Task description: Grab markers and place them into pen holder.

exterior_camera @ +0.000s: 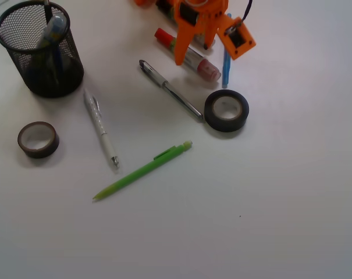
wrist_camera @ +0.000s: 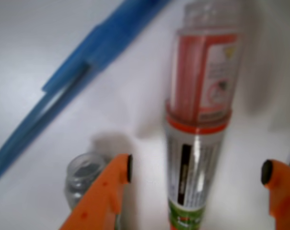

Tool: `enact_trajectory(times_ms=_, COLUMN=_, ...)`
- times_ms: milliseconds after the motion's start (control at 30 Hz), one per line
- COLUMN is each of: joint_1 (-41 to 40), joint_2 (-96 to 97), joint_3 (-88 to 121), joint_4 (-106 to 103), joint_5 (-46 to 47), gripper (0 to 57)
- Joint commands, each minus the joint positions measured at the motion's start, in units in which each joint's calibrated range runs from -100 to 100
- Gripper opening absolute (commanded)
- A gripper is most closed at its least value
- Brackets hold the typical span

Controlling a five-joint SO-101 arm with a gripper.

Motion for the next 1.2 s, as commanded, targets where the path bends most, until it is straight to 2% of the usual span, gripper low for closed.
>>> enact_trajectory(times_ms=0, joint_1=0.33, joint_2=5.94, joint_3=-6.75, joint_4=-0.13, joint_5=1.17, gripper=30.4)
enact_trajectory(times_ms=167, joint_1=0.48, joint_2=9.6, joint_3=-9.55, joint_4=-0.13, joint_5=1.12, gripper=28.8)
enact_trajectory(times_ms=500, joint_1=0.03, joint_2=10.02, joint_3=-8.01, joint_4=-6.25, joint_5=1.37, gripper=0.0)
enact_trajectory(times_ms=667, joint_1=0.63, joint_2=9.51, joint_3=-10.64, joint_4=-5.82, joint_5=2.93, gripper=0.4)
enact_trajectory(times_ms=800, joint_1=1.9, joint_2=8.75, joint_3=-22.69, joint_4=1.36, joint_5=3.81, gripper=0.4)
enact_trajectory(times_ms=967, joint_1=6.76, joint_2=3.82, joint_3=-39.9, joint_4=13.78, joint_5=3.76, gripper=0.4)
enact_trajectory(times_ms=1167, joint_1=12.67, joint_2=-0.09, joint_3=-42.25, joint_4=14.92, joint_5=3.81, gripper=0.4)
